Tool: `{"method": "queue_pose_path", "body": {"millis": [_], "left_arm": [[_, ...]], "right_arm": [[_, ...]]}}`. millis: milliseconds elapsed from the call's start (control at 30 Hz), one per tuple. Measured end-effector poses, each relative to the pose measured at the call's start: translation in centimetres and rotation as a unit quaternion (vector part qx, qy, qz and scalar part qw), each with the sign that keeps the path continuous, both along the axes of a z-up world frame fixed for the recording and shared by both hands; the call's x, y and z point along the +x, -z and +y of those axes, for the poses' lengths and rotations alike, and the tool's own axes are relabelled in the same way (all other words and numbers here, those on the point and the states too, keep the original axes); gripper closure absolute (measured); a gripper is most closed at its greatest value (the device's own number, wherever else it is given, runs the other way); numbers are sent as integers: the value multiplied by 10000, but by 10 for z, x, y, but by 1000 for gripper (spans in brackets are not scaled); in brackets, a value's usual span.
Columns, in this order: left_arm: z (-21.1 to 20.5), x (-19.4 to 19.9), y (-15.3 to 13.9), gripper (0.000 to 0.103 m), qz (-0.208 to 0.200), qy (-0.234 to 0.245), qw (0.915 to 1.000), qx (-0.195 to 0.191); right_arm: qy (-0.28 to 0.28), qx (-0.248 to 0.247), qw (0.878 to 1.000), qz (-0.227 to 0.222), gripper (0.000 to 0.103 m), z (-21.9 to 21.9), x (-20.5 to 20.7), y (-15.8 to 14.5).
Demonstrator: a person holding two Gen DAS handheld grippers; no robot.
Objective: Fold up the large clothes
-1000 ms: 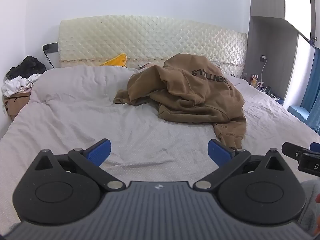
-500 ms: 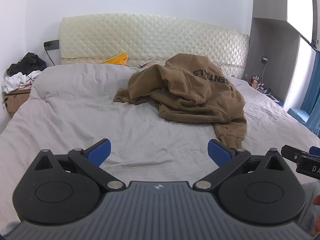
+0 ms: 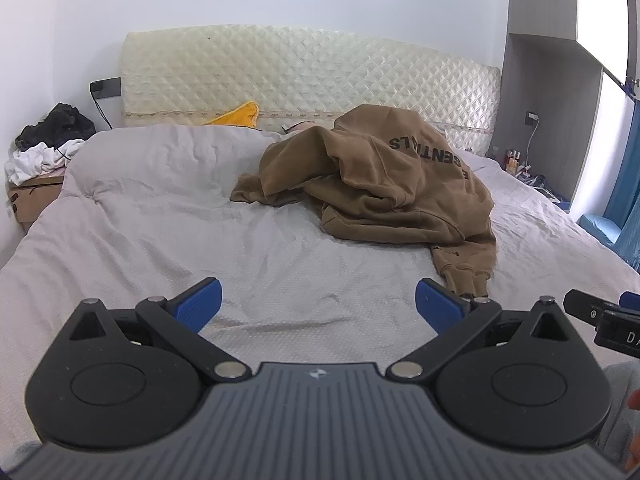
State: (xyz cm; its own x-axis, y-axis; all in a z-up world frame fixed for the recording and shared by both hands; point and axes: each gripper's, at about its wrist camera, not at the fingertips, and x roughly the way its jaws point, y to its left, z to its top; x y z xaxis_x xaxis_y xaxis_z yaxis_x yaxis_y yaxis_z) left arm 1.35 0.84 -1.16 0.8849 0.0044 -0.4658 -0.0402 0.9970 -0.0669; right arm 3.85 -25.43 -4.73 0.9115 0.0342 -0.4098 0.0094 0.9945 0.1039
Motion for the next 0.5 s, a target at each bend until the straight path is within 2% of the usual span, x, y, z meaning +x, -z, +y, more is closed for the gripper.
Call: {"method": "queue_pose_path", "body": {"millis": [500], "left_arm": [[3, 0, -2, 0, 7, -13, 10000, -15]], "right_arm": [[-15, 31, 10000, 38, 0, 2, 0, 4]]}}
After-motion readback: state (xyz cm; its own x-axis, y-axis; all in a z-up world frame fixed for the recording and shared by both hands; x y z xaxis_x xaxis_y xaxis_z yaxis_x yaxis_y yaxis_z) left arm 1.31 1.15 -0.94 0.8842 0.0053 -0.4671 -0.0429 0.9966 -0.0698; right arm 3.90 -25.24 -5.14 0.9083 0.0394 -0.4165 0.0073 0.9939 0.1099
